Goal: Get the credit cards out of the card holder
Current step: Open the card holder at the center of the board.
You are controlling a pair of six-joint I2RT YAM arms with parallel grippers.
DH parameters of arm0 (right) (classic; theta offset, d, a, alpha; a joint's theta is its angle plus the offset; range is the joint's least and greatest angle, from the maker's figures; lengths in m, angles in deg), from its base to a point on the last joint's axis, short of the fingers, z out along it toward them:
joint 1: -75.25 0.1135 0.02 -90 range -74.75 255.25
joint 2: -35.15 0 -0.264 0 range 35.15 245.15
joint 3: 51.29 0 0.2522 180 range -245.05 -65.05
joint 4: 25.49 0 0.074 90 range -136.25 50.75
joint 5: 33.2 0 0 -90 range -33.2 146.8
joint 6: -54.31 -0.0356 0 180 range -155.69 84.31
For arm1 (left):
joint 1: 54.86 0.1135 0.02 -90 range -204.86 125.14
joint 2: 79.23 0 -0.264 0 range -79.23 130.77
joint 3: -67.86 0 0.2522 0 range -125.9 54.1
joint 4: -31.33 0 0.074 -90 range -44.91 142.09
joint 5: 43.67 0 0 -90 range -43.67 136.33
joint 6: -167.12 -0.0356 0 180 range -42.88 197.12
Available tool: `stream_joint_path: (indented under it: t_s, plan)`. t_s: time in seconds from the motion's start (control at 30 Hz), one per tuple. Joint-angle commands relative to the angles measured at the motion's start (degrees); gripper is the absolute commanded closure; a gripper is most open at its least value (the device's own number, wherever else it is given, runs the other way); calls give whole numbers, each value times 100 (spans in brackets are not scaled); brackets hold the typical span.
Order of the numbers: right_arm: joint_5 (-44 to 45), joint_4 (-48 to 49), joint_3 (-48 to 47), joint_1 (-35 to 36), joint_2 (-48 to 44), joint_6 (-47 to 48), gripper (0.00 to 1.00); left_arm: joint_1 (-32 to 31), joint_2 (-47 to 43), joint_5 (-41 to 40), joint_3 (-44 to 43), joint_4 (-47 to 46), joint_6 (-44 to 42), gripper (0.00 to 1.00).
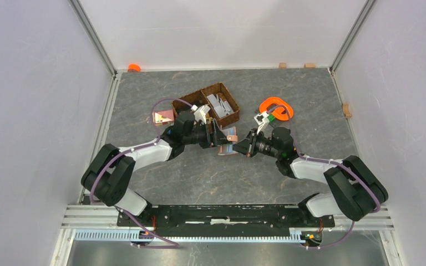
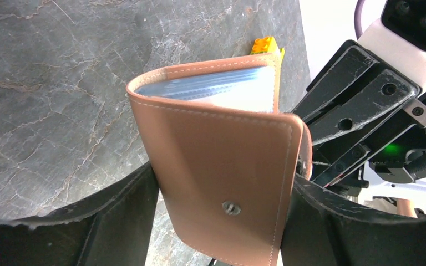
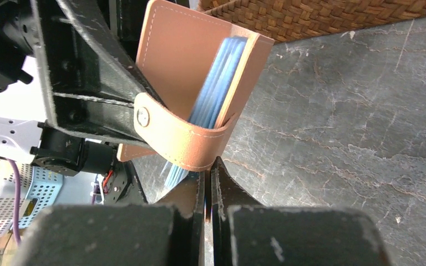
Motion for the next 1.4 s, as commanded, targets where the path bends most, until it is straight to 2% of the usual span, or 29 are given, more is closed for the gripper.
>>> stream_joint_path:
  t_s: [0.0,0.1,0.27,0.4,0.67,0.83,0.93,1.13,1.37]
  plan:
    - [-150,393,-11,-14,-260,-63,100,-17,-312,228,134,-570,126,32]
    - [-158,394,5,-36,-301,-66,100,-13,-416,198,180,-561,97,48]
    - [-196,413,33,-58,-338,-117,100,-13,-668,43,314,-509,-24,66]
    - [-211,411,51,-67,-397,-132,94,-16,-838,-71,412,-544,-73,72]
    - [-229,487,103,-110,-450,-144,73,-14,-1032,-42,548,-829,16,87]
    - [-357,1009,272,-152,-461,-376,63,-8,-1114,-79,605,-895,42,92]
    - [-370,1066,297,-171,-462,-396,61,-5,-1117,-71,610,-920,51,91]
    - [-346,1246,398,-187,-557,-451,40,17,-1113,-79,615,-940,84,91]
    - [-316,1551,579,-234,-766,-517,30,41,-1127,-53,645,-998,138,91]
